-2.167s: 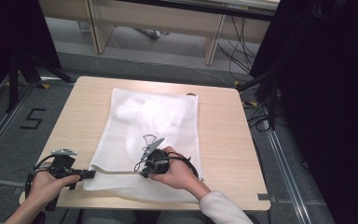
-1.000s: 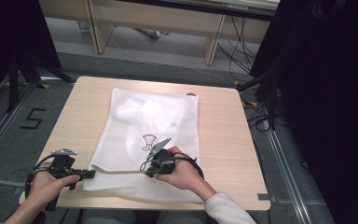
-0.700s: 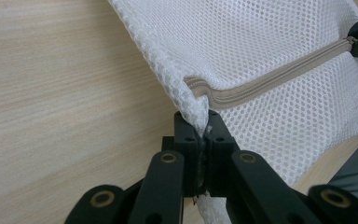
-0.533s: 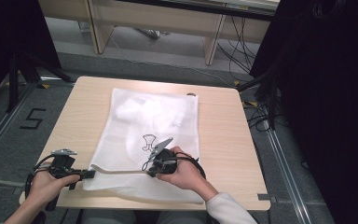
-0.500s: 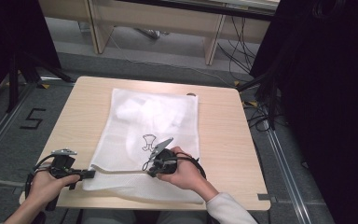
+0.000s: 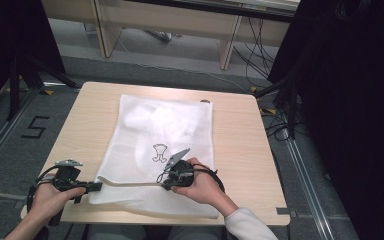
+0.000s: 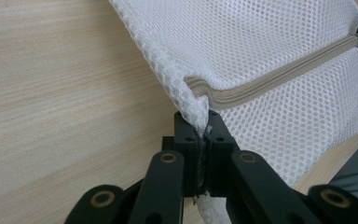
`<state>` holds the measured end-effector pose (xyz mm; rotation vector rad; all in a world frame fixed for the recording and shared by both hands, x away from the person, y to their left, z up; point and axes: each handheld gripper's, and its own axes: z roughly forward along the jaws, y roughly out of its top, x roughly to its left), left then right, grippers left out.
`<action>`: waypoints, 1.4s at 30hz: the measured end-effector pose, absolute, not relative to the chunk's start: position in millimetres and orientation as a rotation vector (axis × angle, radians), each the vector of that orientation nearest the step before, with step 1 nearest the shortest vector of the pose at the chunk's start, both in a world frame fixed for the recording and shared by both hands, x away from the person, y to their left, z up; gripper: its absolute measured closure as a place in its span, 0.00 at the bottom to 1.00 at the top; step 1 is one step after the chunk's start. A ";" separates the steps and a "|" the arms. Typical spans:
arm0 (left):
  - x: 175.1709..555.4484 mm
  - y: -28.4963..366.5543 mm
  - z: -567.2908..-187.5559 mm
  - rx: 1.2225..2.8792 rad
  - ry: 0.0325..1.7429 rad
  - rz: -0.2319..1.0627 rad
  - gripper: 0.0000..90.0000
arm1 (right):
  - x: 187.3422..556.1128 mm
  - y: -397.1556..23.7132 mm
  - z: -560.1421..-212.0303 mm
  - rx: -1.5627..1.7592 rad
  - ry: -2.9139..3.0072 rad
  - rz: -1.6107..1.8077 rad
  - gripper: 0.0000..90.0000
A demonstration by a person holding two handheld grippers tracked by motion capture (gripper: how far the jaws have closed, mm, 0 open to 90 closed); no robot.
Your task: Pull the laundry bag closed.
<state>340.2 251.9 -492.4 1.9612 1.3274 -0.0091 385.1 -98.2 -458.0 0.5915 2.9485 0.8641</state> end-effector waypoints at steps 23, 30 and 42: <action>340.4 252.6 -492.3 1.963 1.327 -0.009 0.95 | 383.9 -109.5 -457.0 0.613 2.941 0.871 0.92; 340.2 252.1 -492.5 1.952 1.332 -0.007 0.95 | 383.9 -113.1 -456.2 0.618 2.945 0.866 0.92; 340.4 253.1 -492.2 1.965 1.326 -0.004 0.95 | 382.9 -119.8 -454.9 0.660 2.952 0.859 0.92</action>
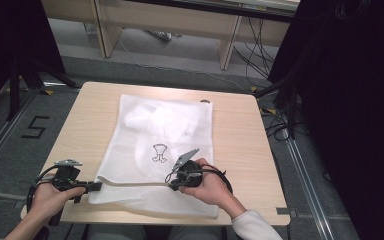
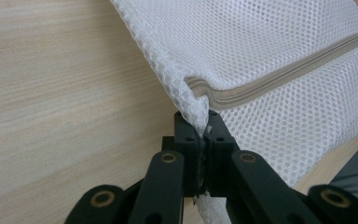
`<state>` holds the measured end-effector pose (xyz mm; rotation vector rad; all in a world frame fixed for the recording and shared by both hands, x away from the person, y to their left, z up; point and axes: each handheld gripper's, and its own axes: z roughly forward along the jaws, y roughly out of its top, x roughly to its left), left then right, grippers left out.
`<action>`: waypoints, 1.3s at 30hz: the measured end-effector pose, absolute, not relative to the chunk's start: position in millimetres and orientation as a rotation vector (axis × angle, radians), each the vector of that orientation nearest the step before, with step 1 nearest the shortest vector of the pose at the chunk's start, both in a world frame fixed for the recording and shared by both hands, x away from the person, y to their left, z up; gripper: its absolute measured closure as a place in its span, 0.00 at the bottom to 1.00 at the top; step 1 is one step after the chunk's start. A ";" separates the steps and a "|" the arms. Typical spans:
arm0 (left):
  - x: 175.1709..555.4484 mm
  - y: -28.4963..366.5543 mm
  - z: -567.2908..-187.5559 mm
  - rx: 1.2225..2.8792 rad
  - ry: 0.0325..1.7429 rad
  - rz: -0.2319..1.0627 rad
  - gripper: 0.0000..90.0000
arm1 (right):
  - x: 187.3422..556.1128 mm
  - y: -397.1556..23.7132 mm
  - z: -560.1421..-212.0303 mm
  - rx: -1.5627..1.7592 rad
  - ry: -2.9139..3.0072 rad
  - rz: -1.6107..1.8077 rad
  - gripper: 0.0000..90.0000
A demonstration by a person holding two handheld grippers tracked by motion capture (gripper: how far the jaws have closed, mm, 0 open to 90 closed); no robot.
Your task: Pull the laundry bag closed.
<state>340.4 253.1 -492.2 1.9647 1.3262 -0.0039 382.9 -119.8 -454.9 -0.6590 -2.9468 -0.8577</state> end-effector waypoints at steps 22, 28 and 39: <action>340.3 251.3 -493.1 1.928 1.344 -0.008 0.95 | 383.1 -133.4 -455.7 -0.667 -2.952 -0.863 0.92; 340.3 251.5 -493.1 1.927 1.346 -0.008 0.95 | 383.0 -133.1 -456.3 -0.663 -2.956 -0.853 0.92; 340.4 251.5 -493.2 1.929 1.346 -0.008 0.95 | 380.7 -142.7 -455.2 -0.712 -2.948 -0.848 0.92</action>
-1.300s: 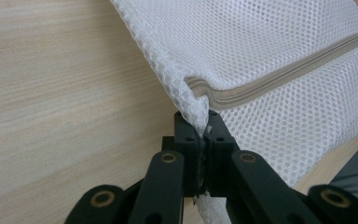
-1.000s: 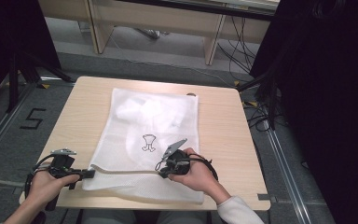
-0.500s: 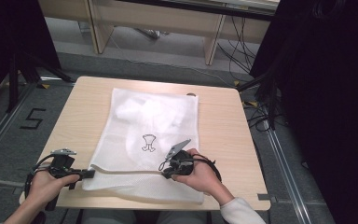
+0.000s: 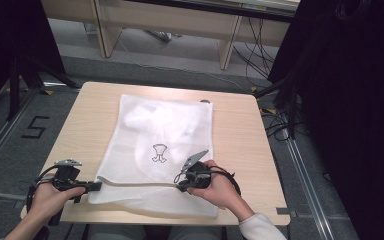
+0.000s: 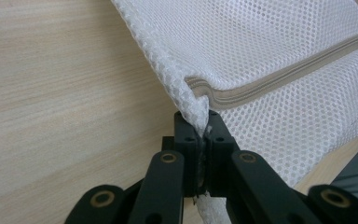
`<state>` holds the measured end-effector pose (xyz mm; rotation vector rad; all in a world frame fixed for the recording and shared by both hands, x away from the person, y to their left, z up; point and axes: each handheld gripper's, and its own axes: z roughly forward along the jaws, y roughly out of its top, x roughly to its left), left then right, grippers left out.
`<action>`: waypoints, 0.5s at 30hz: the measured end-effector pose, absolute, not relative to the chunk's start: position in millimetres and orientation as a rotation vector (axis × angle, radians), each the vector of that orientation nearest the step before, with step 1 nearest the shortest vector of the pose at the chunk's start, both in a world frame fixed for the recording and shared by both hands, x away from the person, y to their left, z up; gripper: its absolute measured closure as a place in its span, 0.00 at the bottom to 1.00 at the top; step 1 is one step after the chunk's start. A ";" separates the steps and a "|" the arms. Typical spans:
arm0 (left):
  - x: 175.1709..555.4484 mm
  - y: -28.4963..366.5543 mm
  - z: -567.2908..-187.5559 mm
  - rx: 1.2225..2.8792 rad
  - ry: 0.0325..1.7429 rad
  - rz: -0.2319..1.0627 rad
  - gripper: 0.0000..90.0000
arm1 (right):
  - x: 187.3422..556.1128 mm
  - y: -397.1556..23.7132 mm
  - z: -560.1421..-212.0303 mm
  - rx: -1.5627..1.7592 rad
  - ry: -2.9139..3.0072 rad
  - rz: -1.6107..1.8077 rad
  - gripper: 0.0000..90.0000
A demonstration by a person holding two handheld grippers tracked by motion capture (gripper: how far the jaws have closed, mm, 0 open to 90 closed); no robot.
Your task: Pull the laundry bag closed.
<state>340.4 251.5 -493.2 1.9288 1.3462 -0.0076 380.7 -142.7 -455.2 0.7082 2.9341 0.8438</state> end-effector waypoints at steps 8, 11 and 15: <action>340.5 252.2 -493.4 1.938 1.343 -0.003 0.95 | 380.4 -143.5 -455.6 0.688 2.938 0.855 0.92; 340.1 250.6 -494.1 1.915 1.349 0.005 0.95 | 380.4 -143.6 -455.8 0.689 2.939 0.856 0.92; 340.2 251.4 -493.1 1.926 1.344 -0.007 0.95 | 380.7 -143.9 -455.7 0.684 2.938 0.863 0.92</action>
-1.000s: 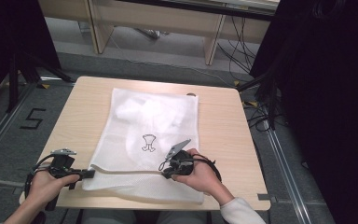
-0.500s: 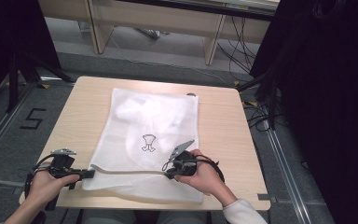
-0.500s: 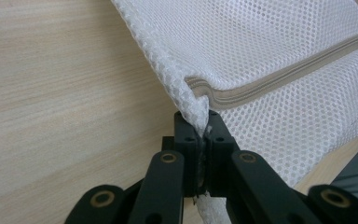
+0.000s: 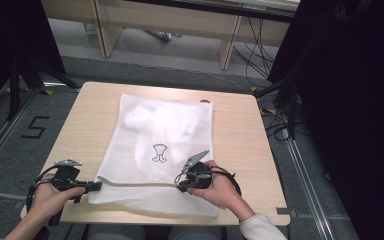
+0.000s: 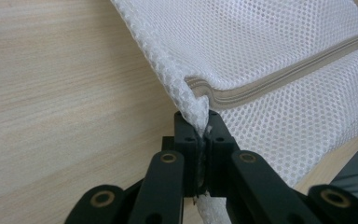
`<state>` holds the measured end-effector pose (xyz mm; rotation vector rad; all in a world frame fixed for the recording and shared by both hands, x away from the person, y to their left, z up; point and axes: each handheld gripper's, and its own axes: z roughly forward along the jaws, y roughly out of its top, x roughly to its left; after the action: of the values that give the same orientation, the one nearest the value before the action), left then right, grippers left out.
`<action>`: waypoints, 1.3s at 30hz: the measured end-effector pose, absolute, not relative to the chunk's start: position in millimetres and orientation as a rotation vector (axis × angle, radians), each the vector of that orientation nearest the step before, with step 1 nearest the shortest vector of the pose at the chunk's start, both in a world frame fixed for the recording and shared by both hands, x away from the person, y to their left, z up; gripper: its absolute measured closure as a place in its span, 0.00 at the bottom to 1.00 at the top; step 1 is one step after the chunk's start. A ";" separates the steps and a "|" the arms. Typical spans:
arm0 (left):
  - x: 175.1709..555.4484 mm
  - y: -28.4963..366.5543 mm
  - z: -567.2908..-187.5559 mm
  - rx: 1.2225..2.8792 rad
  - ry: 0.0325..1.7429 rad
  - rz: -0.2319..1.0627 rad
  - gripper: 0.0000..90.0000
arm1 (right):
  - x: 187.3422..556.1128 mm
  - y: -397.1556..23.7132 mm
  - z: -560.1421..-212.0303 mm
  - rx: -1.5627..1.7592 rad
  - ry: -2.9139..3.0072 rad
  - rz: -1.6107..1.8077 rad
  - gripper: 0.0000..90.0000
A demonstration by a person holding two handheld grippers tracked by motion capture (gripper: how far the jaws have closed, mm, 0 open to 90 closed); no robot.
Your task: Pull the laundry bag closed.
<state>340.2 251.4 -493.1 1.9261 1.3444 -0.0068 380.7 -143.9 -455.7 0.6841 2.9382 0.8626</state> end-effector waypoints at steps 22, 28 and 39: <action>340.3 251.8 -492.9 1.930 1.345 -0.004 0.95 | 378.9 -161.5 -453.3 0.759 2.926 0.850 0.92; 339.8 251.0 -493.2 1.924 1.349 0.013 0.95 | 377.7 -167.3 -453.1 0.773 2.927 0.850 0.92; 339.6 250.5 -493.8 1.914 1.347 0.021 0.95 | 377.7 -179.8 -453.3 0.772 2.923 0.852 0.92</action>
<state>339.6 250.5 -493.8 1.9143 1.3467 0.0208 377.7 -179.8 -453.3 0.7721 2.9232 0.8518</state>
